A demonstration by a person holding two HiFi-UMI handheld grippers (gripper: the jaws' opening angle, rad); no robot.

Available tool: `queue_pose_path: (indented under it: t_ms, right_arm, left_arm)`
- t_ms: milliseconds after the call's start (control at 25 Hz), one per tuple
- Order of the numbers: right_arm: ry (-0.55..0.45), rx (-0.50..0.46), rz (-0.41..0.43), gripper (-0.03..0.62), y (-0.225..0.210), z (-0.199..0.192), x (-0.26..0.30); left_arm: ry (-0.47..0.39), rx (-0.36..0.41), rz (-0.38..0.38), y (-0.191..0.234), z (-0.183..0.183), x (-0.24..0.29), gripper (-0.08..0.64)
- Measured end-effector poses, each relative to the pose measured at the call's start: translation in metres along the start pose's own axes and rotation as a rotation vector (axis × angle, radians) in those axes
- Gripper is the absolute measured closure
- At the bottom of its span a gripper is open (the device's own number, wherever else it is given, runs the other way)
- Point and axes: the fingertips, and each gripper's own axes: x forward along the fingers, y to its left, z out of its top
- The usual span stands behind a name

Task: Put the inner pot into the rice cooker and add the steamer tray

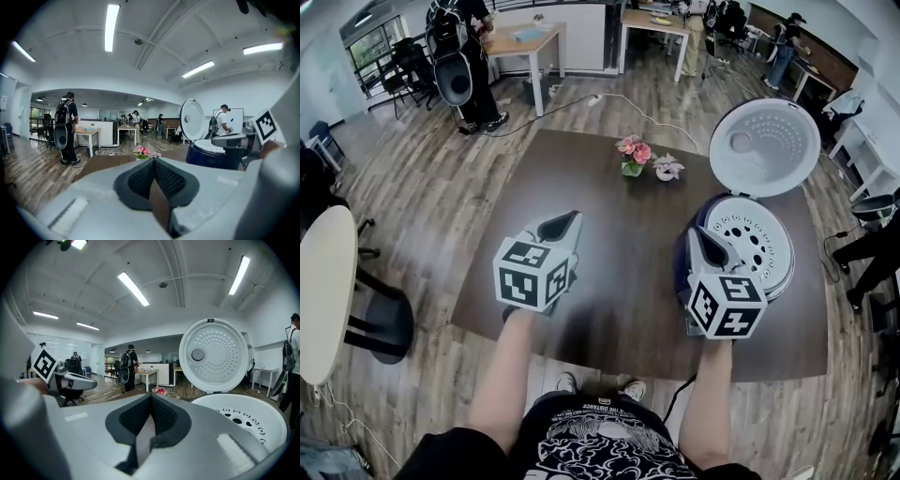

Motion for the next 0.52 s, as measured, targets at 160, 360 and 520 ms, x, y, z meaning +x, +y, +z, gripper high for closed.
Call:
queue_pose_path:
  t_ms: [160,360,520]
  right_arm:
    - [0.003,-0.002,-0.007,0.593,-0.0025,-0.0016,0.0012]
    - [0.004,0.002,-0.015,0.593,-0.0029,0.0012,0.0019]
    - [0.006,-0.002,-0.015,0.594,-0.003,0.0031,0.0054]
  left_arm:
    - [0.004,-0.008,-0.001,0.0017,-0.002,0.0032,0.555]
    - [0.003,-0.01,-0.01,0.0026,0.0005,0.0047,0.555]
    - [0.007,-0.01,-0.017,0.0037,0.0014,0.0084,0.555]
